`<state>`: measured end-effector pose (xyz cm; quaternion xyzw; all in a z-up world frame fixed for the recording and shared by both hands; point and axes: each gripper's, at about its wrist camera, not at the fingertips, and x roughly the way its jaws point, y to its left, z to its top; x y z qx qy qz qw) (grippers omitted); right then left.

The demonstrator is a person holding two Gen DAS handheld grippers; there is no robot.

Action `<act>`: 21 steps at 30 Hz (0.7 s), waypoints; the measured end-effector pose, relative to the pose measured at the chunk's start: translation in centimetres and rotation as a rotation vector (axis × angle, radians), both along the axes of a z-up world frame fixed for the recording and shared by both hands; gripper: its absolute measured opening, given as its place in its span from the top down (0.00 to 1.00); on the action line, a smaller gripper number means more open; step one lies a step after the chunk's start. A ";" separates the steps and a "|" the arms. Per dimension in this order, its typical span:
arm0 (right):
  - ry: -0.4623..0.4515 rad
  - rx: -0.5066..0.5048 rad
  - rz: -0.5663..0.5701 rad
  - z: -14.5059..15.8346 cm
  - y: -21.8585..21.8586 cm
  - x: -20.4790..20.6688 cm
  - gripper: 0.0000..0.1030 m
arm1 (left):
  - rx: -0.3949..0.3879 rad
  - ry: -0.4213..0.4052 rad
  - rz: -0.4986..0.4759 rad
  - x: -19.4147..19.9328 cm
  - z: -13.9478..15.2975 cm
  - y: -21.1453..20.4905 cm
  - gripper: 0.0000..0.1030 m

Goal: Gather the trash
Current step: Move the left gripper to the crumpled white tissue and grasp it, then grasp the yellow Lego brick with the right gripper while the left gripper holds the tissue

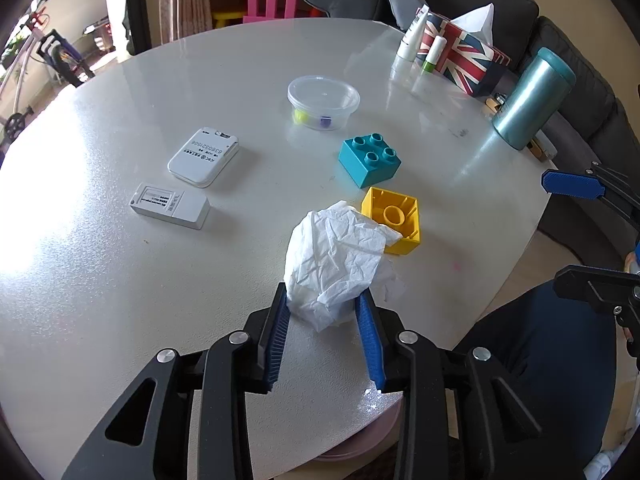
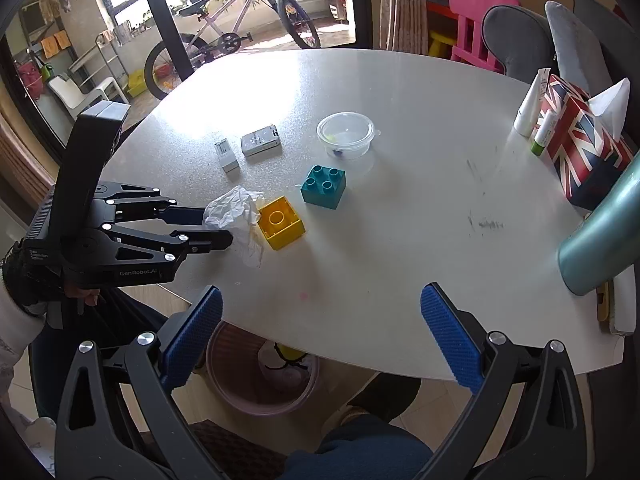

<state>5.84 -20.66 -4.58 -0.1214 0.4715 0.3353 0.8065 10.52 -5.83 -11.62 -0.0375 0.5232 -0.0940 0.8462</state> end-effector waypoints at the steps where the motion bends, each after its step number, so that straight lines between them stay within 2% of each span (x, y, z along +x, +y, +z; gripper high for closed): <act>1: 0.001 0.000 0.001 0.0 0.1 0.0 0.05 | 0.000 0.000 -0.001 0.0 0.0 0.0 0.77; 5: 0.003 -0.002 0.002 -0.3 0.2 0.3 0.05 | 0.002 -0.004 0.001 -0.1 0.2 0.1 0.85; 21: -0.003 -0.030 0.059 -1.4 2.9 0.9 0.05 | 0.009 -0.054 0.050 -1.2 2.3 1.8 0.86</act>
